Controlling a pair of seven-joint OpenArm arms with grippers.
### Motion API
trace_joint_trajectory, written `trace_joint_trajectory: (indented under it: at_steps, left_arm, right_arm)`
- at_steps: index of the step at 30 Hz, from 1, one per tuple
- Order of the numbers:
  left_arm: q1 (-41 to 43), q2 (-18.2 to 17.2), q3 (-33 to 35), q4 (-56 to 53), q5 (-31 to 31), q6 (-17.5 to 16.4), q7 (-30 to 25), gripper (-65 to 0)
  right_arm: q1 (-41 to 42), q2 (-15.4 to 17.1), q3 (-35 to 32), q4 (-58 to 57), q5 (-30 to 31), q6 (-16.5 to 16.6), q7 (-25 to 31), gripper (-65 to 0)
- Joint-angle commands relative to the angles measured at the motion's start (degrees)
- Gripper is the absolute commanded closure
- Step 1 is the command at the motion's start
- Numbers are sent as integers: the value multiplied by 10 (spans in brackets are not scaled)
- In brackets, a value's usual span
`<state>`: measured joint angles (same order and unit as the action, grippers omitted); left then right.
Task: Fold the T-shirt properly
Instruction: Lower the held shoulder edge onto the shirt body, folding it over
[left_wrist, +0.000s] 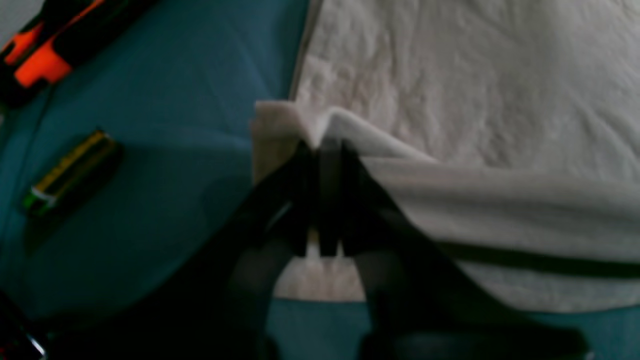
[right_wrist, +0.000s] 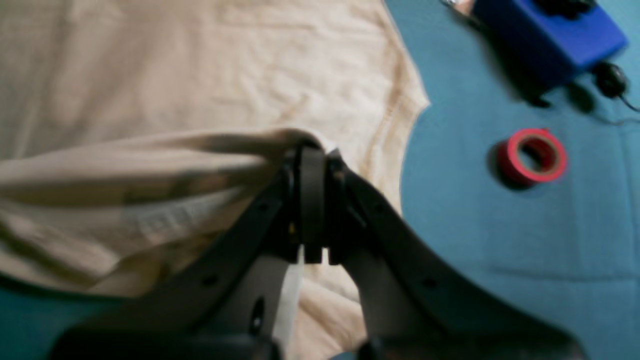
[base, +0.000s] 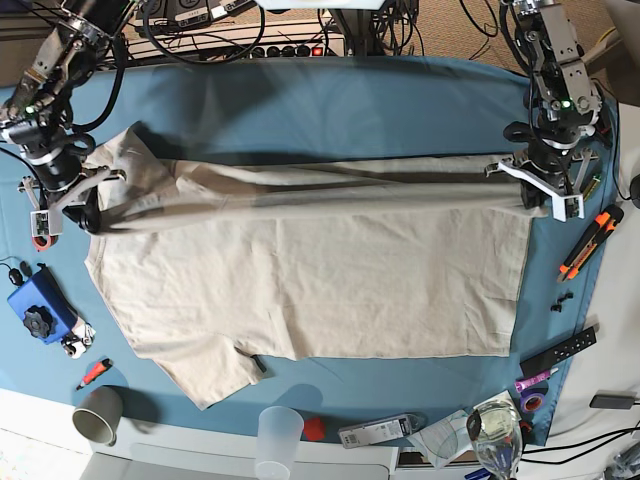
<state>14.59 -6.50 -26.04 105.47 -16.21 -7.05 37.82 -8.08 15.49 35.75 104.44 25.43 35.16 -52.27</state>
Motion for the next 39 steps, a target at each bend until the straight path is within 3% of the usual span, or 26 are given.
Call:
trace_joint_trajectory:
  at_steps: [1,5,10,16,24,32,39]
  left_arm:
    - [-12,-5,-3,8,-1,4,-15,0]
    - [-36,-5,-3,-13,-5,4,-15,0]
    - [-70,-5,-3,-74,-5,-32,-15,0]
    - [-91,-5,-3,-90,-5,-33,-15,0]
    - [-111,-5,-3,-90,-5,-33,-15,0]
    - [-118,-5,-3,-91,-5,-35,-15,0]
    - [-119,-5,19,-92,-4,-35,-19,0]
  right_arm:
    - [7,12,3,8,-6,-13,23,0]
    - [17,12,3,0,-13,-17,26,0]
    - [61,12,3,-101,-13,-16,27,0]
    - [128,17,3,-193,-19,-9,38,0]
    - [192,17,3,-199,-34,-3,40,0]
    - [195,15,3,-206,-43,-3,41,0]
    - [195,15,3,-277,-43,-3,62,0]
